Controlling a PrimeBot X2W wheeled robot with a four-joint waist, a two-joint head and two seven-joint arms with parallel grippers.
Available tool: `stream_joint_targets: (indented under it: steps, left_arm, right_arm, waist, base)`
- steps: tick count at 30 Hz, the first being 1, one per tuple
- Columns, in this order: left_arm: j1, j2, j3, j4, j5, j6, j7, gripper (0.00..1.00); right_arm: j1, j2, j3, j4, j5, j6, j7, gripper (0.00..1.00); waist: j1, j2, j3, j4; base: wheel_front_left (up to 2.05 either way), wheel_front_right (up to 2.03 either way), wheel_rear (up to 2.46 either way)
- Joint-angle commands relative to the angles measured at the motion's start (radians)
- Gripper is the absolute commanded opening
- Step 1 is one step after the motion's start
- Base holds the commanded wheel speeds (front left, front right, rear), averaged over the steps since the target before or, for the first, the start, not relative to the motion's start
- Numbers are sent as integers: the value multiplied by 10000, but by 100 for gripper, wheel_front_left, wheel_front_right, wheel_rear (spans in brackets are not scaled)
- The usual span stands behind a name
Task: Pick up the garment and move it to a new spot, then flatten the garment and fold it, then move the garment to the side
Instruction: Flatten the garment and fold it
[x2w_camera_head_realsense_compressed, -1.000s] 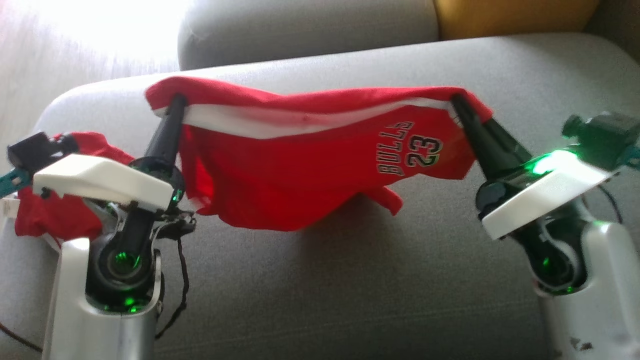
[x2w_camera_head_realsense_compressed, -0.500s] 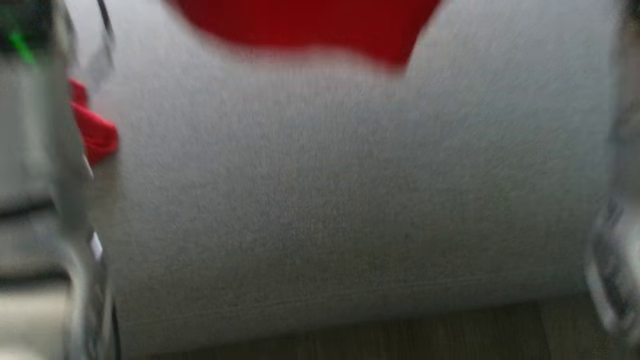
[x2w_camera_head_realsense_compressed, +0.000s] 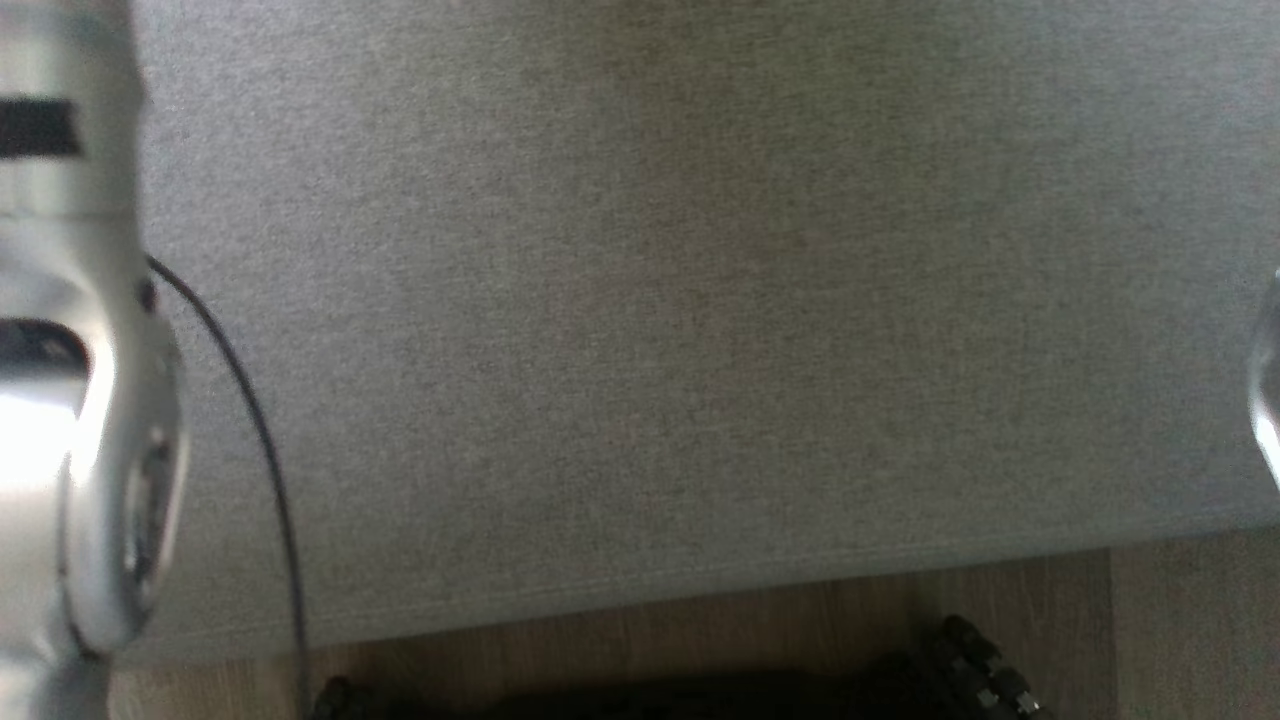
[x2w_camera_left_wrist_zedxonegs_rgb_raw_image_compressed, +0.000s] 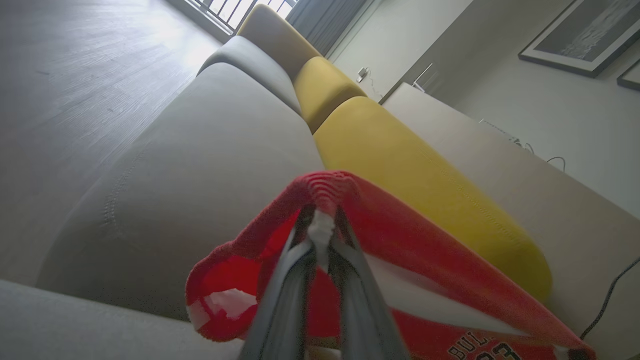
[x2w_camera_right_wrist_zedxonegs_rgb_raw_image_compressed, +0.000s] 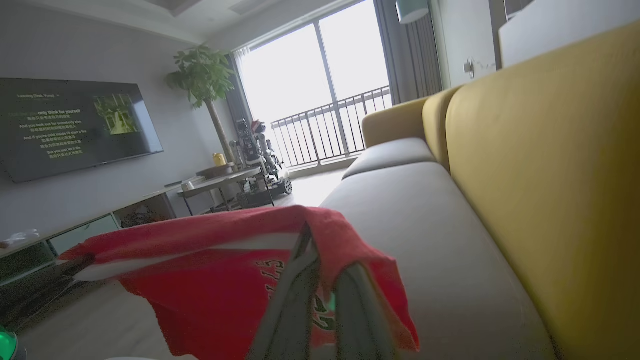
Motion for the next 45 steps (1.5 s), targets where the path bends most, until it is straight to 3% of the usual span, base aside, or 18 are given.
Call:
stream_joint_targets:
  steps: [1, 8, 18, 31, 45]
  left_arm:
    - [-101, 461, -1, -160, 97, -113, -92, 0]
    - [1354, 505, -614, 1608, 242, -925, 83, 0]
    - [3809, 973, -2403, 2735, 1477, -1663, -98, 0]
    - [6587, 1414, -4216, 2660, 2022, -1804, -663, 0]
    - [9415, 2044, -5784, 1160, 1222, -1807, -338, 0]
  right_arm:
    - [77, 178, -58, -157, 197, -6, -70, 0]
    - [1650, 222, 844, 1144, 1609, -6, 383, 0]
    - [4349, -498, 2421, 1424, 3391, -6, 1789, 0]
    - [6780, -1277, 3605, 1542, 4579, -6, 3676, 0]
    - [9201, -2565, 4524, 605, 5413, -6, 6183, 0]
  waist:
    - [-6, 1, 30, 52]
    - [-6, 1, -519, 171]
    - [-6, 1, -2266, 236]
    - [-6, 1, -4229, 161]
    - [-6, 1, -5795, 240]
  base:
    - [0, 0, 0]
    - [0, 0, 0]
    - [0, 0, 0]
    - [0, 0, 0]
    - [0, 0, 0]
